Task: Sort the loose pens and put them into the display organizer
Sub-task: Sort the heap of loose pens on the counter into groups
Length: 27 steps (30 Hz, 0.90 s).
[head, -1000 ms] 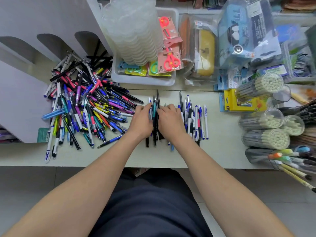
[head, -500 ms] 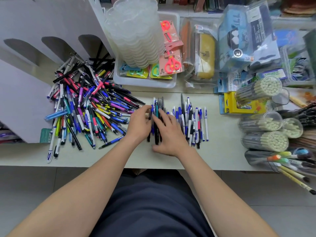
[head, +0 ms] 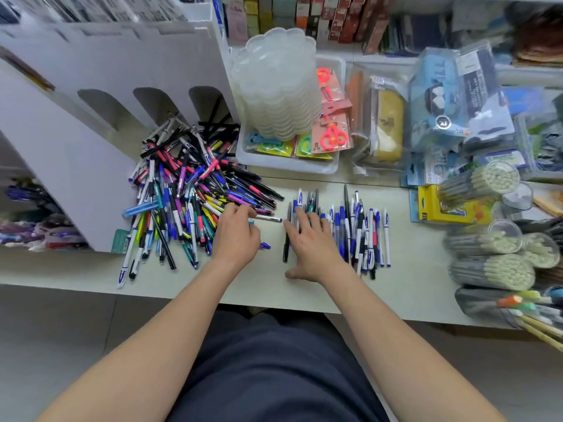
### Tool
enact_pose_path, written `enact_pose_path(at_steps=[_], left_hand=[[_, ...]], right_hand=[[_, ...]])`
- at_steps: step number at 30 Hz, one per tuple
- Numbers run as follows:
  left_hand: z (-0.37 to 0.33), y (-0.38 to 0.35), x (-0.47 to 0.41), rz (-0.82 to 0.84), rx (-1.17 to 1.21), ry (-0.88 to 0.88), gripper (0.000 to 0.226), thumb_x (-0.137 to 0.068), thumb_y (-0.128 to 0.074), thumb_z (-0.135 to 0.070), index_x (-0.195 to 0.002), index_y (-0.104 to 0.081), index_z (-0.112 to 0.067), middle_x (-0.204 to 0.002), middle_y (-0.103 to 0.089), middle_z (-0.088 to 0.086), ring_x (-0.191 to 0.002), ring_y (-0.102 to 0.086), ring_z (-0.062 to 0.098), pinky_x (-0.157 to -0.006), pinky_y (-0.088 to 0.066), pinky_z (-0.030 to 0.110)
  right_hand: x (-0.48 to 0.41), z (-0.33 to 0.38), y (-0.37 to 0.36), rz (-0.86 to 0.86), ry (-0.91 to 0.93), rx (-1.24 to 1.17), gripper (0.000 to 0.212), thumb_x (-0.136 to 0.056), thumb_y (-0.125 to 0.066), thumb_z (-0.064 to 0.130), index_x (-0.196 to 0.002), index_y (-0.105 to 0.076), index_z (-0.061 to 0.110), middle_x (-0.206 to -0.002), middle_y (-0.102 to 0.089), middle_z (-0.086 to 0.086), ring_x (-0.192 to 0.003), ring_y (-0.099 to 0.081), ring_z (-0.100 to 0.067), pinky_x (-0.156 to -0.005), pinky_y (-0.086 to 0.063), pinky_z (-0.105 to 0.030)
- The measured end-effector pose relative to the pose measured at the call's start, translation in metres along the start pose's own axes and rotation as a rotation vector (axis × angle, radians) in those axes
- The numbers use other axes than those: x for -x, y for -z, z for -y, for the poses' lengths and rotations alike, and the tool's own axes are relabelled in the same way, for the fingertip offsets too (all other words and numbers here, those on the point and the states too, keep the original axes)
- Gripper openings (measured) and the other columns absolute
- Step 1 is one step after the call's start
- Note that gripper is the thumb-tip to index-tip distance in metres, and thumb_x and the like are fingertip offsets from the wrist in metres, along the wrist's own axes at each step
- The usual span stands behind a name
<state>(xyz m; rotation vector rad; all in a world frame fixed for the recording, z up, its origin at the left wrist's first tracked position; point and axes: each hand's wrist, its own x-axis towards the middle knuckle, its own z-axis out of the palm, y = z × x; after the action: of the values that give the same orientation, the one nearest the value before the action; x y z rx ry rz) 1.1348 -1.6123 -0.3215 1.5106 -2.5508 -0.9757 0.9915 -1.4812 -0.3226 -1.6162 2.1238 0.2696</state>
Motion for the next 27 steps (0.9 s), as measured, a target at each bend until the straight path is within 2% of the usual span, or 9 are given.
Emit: enact_pose_path(at_steps=[3, 5, 7, 9, 12, 15, 21, 24, 27], left_hand=[[0.021, 0.017, 0.001, -0.023, -0.033, -0.005, 0.026, -0.097, -0.062, -0.011, -0.122, -0.065, -0.014, -0.124, -0.050, 0.004, -0.113, -0.052, 0.025, -0.095, -0.051, 0.041], [0.034, 0.029, 0.000, -0.049, -0.049, -0.028, 0.024, -0.096, -0.063, -0.012, -0.120, -0.065, -0.013, -0.123, -0.050, 0.004, -0.114, -0.050, 0.025, -0.096, -0.050, 0.041], [0.044, 0.040, -0.004, -0.083, -0.062, -0.042, 0.025, -0.095, -0.064, -0.013, -0.121, -0.065, -0.013, -0.123, -0.050, 0.005, -0.115, -0.049, 0.025, -0.099, -0.046, 0.039], [0.052, 0.050, -0.011, -0.106, -0.076, -0.065, 0.031, -0.094, -0.065, -0.015, -0.125, -0.064, -0.012, -0.127, -0.050, 0.005, -0.120, -0.047, 0.025, -0.102, -0.044, 0.039], [0.062, 0.064, -0.024, -0.094, -0.105, -0.121, 0.040, -0.092, -0.066, -0.017, -0.131, -0.062, -0.013, -0.139, -0.048, 0.007, -0.132, -0.044, 0.027, -0.106, -0.040, 0.045], [0.072, 0.078, -0.040, -0.028, -0.123, -0.144, 0.053, -0.093, -0.064, -0.021, -0.144, -0.055, -0.014, -0.158, -0.040, 0.010, -0.149, -0.034, 0.030, -0.117, -0.035, 0.055], [0.087, 0.093, -0.065, 0.113, -0.167, -0.152, 0.075, -0.097, -0.065, -0.022, -0.164, -0.030, -0.019, -0.175, -0.014, 0.012, -0.162, -0.008, 0.034, -0.125, -0.022, 0.064], [0.087, 0.096, -0.072, 0.147, -0.222, -0.149, 0.084, -0.093, -0.068, -0.014, -0.165, -0.025, -0.016, -0.174, -0.016, 0.013, -0.162, -0.009, 0.034, -0.127, -0.023, 0.061], [0.086, 0.095, -0.074, 0.144, -0.207, -0.200, 0.081, -0.087, -0.064, -0.001, -0.161, -0.034, -0.009, -0.167, -0.033, 0.013, -0.157, -0.019, 0.032, -0.127, -0.027, 0.053]], right_hand=[[-0.008, 0.013, 0.003, -0.014, -0.022, 0.012, 0.108, -0.073, -0.084, 0.039, -0.160, -0.026, 0.013, -0.169, -0.013, -0.022, -0.148, -0.026, -0.042, -0.119, -0.029, -0.053], [-0.012, 0.024, 0.009, -0.008, -0.035, -0.053, 0.105, -0.077, -0.078, 0.043, -0.162, -0.024, 0.014, -0.169, -0.013, -0.020, -0.151, -0.021, -0.041, -0.122, -0.025, -0.054], [-0.020, 0.040, 0.019, -0.073, -0.028, -0.174, 0.091, -0.086, -0.070, 0.045, -0.161, -0.029, 0.014, -0.169, -0.020, -0.017, -0.154, -0.022, -0.038, -0.124, -0.025, -0.053], [-0.037, 0.058, 0.026, -0.183, -0.026, -0.294, 0.072, -0.094, -0.064, 0.033, -0.158, -0.038, 0.009, -0.165, -0.033, -0.017, -0.152, -0.030, -0.035, -0.124, -0.030, -0.052], [-0.071, 0.079, 0.037, -0.241, -0.083, -0.365, 0.066, -0.100, -0.055, 0.024, -0.159, -0.037, 0.002, -0.162, -0.041, -0.019, -0.151, -0.035, -0.034, -0.127, -0.029, -0.046], [-0.105, 0.089, 0.048, -0.232, -0.163, -0.383, 0.077, -0.099, -0.055, 0.037, -0.163, -0.027, 0.003, -0.163, -0.035, -0.020, -0.152, -0.031, -0.037, -0.126, -0.029, -0.049], [-0.147, 0.093, 0.046, -0.059, -0.327, -0.440, 0.137, -0.067, -0.061, 0.094, -0.166, -0.008, 0.017, -0.170, -0.021, -0.009, -0.154, -0.021, -0.041, -0.124, -0.026, -0.061], [-0.151, 0.096, 0.042, -0.071, -0.352, -0.461, 0.137, -0.061, -0.072, 0.091, -0.163, -0.017, 0.019, -0.160, -0.028, -0.007, -0.144, -0.031, -0.040, -0.113, -0.036, -0.059], [-0.145, 0.108, 0.039, -0.020, -0.366, -0.492, 0.145, -0.055, -0.080, 0.085, -0.164, -0.011, 0.018, -0.159, -0.024, -0.009, -0.140, -0.031, -0.038, -0.110, -0.038, -0.059]])
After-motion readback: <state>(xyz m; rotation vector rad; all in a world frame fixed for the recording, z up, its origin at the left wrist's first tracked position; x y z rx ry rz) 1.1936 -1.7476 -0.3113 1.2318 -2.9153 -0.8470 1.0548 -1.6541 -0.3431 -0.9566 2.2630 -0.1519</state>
